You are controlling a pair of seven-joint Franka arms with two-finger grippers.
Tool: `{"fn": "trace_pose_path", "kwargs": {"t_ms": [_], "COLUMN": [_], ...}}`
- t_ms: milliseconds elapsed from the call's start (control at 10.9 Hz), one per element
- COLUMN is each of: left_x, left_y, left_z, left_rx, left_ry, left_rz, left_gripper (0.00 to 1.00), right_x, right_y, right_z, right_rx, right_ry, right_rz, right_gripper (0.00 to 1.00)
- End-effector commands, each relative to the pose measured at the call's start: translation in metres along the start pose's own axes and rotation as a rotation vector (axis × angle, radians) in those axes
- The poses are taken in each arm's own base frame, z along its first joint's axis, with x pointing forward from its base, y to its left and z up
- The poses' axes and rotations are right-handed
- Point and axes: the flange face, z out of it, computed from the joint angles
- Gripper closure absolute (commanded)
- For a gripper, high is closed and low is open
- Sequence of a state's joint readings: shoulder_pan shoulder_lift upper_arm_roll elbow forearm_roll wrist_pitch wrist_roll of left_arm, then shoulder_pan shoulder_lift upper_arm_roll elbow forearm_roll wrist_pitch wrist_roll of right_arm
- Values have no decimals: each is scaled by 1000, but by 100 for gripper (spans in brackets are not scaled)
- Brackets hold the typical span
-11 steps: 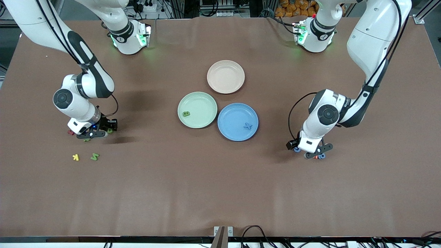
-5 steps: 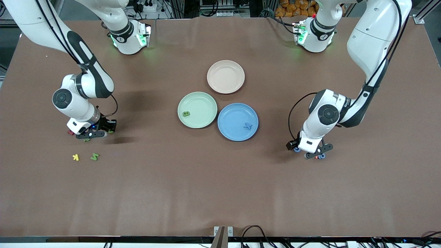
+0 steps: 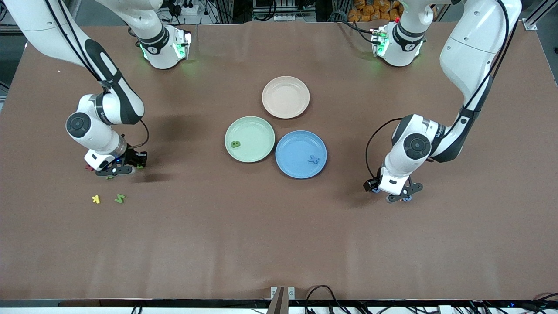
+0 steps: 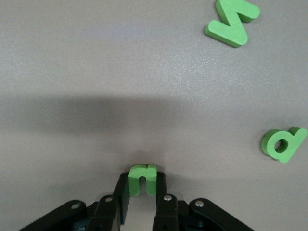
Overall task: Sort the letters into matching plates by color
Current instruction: 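Grasp the green n with the right gripper while the left gripper grasps G, then drop the n on the green plate while the left gripper lifts G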
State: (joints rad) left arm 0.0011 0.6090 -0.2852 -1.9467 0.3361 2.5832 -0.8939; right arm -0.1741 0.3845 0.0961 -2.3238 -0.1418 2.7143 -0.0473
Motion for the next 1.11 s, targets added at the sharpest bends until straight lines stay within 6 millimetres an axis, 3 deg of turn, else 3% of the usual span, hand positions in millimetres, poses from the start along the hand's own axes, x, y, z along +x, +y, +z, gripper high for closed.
{"fn": "trace_pose_path", "kwargs": {"t_ms": [0,553,829,1013], "left_x": [9,14,15,15], "left_y": [2,5,5,6], "left_z": [4,6,7,7], "left_rx": [-7,-13,-15,-14], "left_ry": [14,17,18,16], "left_rz": [4,0,-1,0], "left_gripper": [22,25,46,67], "right_x": [1,-2,-13,-23], "right_y": [-21,-155,-226,-284], "right_z": [-14,-41,-56,-66], "right_rx": [-9,-5,12,55], "right_ry": [-7,-34,-46,-45], "right_rz": [81,182,192,212], "right_gripper": [83,83,83,83]}}
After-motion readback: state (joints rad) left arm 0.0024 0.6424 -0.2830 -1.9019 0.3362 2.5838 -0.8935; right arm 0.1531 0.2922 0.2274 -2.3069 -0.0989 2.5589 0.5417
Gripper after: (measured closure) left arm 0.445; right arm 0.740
